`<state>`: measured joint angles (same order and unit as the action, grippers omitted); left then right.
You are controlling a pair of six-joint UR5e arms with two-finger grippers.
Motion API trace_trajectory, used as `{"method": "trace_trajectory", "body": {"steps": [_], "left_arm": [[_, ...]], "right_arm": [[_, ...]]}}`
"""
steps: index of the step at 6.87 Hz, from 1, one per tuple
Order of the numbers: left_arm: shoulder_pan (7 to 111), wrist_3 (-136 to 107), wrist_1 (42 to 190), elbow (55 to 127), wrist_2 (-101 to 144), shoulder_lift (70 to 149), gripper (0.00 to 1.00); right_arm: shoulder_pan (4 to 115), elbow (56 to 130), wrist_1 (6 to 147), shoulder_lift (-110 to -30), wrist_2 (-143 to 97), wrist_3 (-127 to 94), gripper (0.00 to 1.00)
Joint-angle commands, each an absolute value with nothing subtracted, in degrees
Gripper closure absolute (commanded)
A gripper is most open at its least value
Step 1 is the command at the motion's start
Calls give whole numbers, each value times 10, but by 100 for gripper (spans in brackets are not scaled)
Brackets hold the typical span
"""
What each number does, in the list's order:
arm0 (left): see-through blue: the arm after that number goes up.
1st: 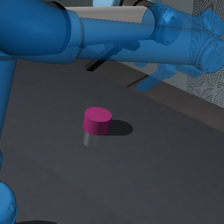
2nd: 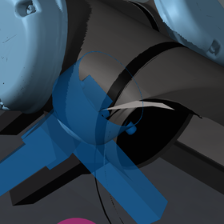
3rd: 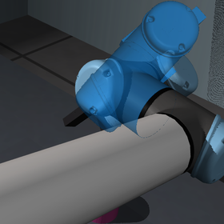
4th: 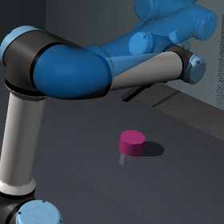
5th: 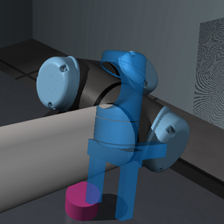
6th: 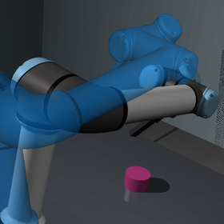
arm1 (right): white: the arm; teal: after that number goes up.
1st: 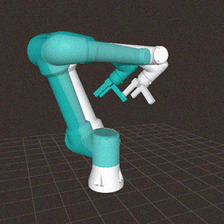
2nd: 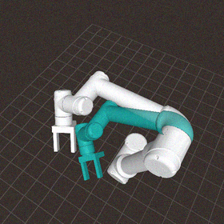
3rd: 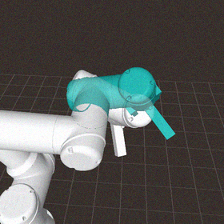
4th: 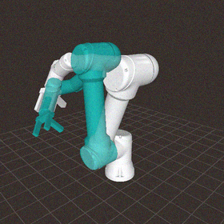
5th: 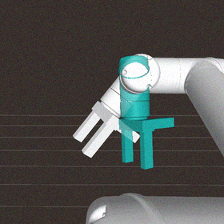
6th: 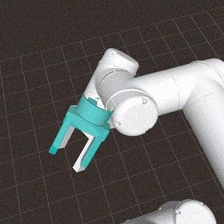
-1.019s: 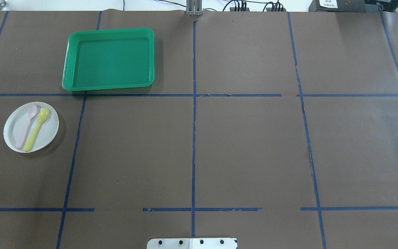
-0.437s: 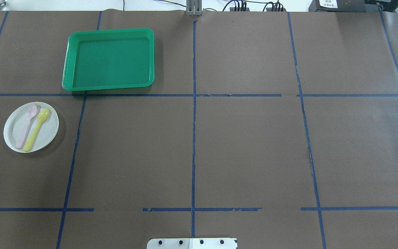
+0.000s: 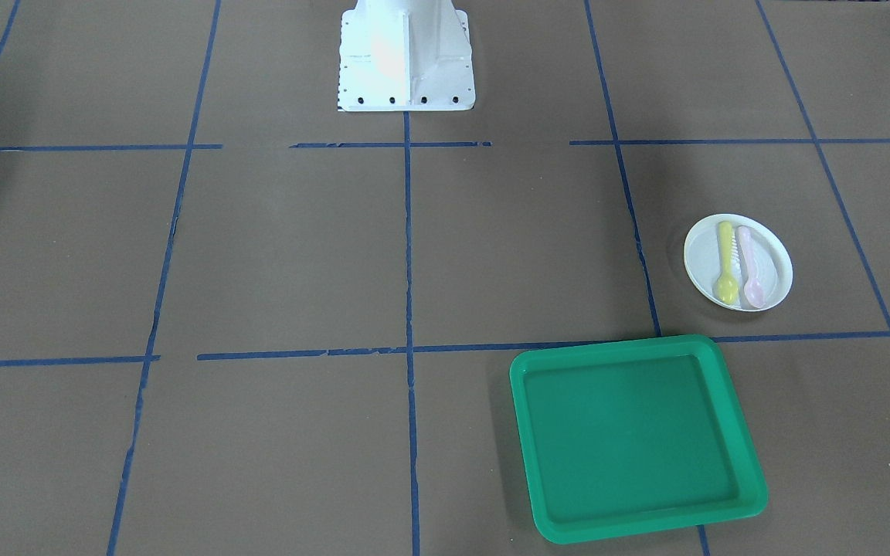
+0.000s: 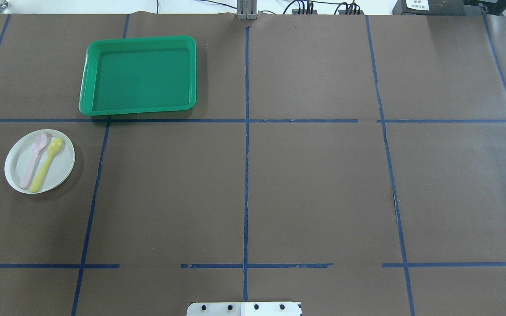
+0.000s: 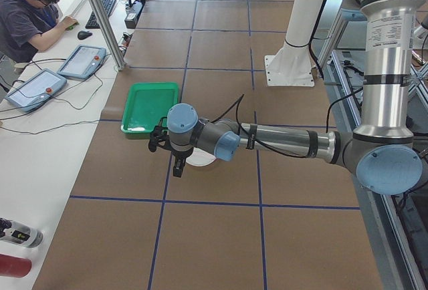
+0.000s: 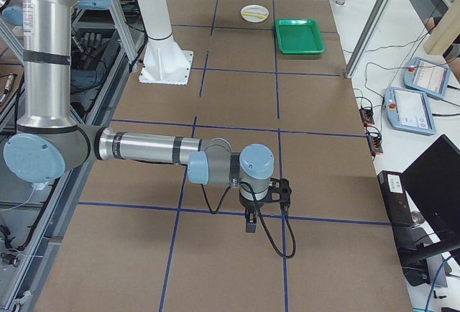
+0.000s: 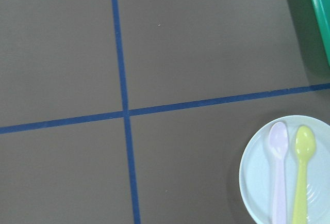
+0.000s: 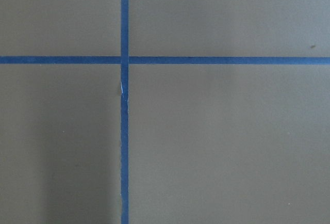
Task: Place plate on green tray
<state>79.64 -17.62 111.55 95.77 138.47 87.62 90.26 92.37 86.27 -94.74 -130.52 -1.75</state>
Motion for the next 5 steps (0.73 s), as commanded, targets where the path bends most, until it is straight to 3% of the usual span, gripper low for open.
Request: {"method": "trace_trajectory", "body": {"steps": [1, 5], "left_arm": [[713, -312, 1286, 886, 1355, 875, 0], [627, -365, 1319, 840, 1289, 901, 0]], "right_arm": [[903, 924, 863, -947, -1305, -18, 0], [903, 924, 862, -947, -1305, -18, 0]]}}
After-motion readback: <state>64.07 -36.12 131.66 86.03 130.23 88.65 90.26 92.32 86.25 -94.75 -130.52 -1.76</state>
